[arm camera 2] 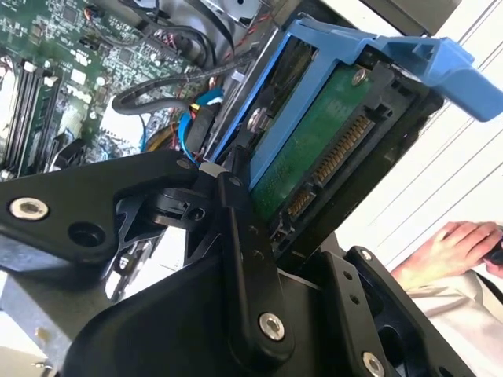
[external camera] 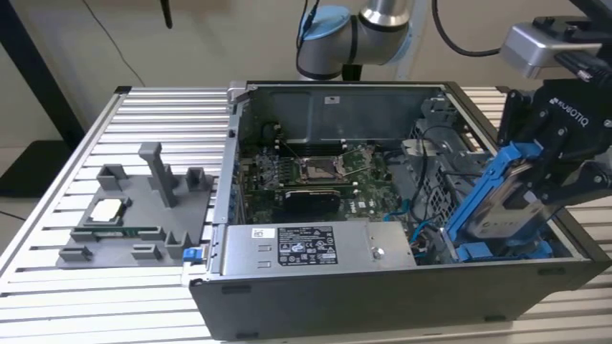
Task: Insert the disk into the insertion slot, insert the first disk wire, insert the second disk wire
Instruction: 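Insert the second disk wire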
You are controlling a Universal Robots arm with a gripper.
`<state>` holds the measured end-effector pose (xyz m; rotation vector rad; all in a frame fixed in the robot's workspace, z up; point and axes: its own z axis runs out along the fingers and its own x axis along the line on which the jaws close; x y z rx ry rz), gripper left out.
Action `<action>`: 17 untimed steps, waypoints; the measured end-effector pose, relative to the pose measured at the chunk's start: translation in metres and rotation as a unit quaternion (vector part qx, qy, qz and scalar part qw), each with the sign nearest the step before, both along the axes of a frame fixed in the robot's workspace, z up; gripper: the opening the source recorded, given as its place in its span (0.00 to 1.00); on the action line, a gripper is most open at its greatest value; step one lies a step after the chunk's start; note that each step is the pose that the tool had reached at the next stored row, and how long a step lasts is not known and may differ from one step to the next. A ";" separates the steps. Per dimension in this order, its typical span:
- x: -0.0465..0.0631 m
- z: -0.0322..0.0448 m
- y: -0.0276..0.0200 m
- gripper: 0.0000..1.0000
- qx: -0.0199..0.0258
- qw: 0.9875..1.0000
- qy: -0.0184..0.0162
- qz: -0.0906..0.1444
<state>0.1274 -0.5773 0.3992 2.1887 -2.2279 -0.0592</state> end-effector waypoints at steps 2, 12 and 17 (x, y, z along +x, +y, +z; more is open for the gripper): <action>0.000 -0.0036 0.0000 0.33 0.000 1.000 0.000 0.000; 0.000 -0.0134 0.0000 0.34 0.000 1.000 0.000 0.000; 0.000 -0.0083 0.0000 0.40 0.000 1.000 0.000 0.000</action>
